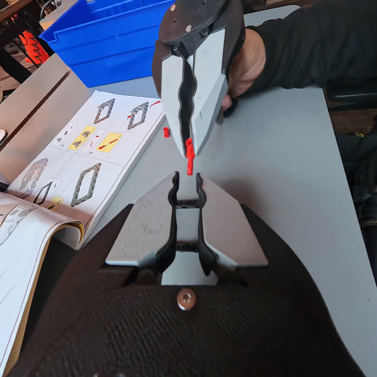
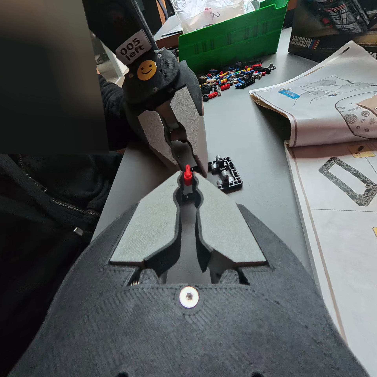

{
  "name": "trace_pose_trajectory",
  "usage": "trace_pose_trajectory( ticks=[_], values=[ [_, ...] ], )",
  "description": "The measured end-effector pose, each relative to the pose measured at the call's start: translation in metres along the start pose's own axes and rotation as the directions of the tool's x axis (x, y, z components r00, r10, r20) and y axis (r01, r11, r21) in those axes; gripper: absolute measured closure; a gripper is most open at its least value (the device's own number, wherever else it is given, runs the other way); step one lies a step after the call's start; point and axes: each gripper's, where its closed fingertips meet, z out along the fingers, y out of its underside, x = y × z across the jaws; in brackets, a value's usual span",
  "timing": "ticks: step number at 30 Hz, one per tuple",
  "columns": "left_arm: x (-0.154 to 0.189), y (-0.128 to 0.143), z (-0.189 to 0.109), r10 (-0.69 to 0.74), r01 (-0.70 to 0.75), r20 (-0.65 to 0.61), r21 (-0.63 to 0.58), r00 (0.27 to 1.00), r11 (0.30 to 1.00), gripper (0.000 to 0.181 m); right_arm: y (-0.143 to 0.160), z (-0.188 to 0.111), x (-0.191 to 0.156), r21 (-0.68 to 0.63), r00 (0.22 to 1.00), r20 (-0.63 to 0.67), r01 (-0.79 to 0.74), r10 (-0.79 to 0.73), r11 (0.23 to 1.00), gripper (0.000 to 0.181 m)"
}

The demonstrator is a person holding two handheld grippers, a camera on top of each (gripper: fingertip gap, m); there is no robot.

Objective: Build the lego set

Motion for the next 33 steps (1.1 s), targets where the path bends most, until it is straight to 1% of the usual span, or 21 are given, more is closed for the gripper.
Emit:
trace_pose_trajectory(
  ticks=[1,2,8,11,17,21,26,27,28,33],
  values=[
    [0.002,0.000,0.000,-0.006,0.006,-0.014,0.002,1.000,1.000,0.171,0.001,0.001,0.000,-0.005,1.000,0.000,0.002,-0.002,1.000,0.177],
    [0.004,0.000,0.000,0.000,0.000,-0.024,0.000,1.000,1.000,0.180,0.001,0.002,-0.001,-0.011,1.000,-0.001,0.009,-0.009,1.000,0.177],
    [0.004,0.006,0.002,0.007,-0.008,-0.026,-0.028,1.000,1.000,0.180,0.007,0.004,0.002,-0.050,0.999,-0.028,0.026,-0.027,0.998,0.176],
    [0.004,0.009,0.003,0.007,-0.009,-0.033,-0.045,0.999,0.999,0.180,0.013,0.004,0.005,-0.095,0.994,-0.068,0.076,-0.082,0.993,0.173],
    [0.007,0.017,0.007,0.017,-0.021,-0.050,-0.092,0.999,0.996,0.180,0.023,0.006,0.008,-0.186,0.967,-0.125,0.199,-0.224,0.962,0.174],
    [0.010,0.022,0.007,0.016,-0.024,-0.067,-0.122,0.998,0.992,0.180,0.030,0.009,0.006,-0.232,0.955,-0.124,0.238,-0.271,0.943,0.174],
    [0.012,0.028,0.008,0.000,-0.013,-0.082,-0.153,0.997,0.988,0.180,0.033,0.011,0.007,-0.249,0.955,-0.120,0.236,-0.271,0.939,0.170],
    [0.012,0.030,0.008,-0.005,-0.009,-0.084,-0.164,0.996,0.986,0.180,0.033,0.011,0.006,-0.247,0.955,-0.119,0.236,-0.271,0.940,0.171],
    [0.013,0.031,0.008,-0.007,-0.008,-0.089,-0.170,0.996,0.985,0.180,0.033,0.011,0.006,-0.249,0.955,-0.115,0.237,-0.272,0.939,0.176],
    [0.010,0.033,0.008,0.003,-0.016,-0.072,-0.180,0.997,0.983,0.180,0.032,0.013,0.007,-0.252,0.954,-0.113,0.242,-0.277,0.937,0.177]
  ],
)
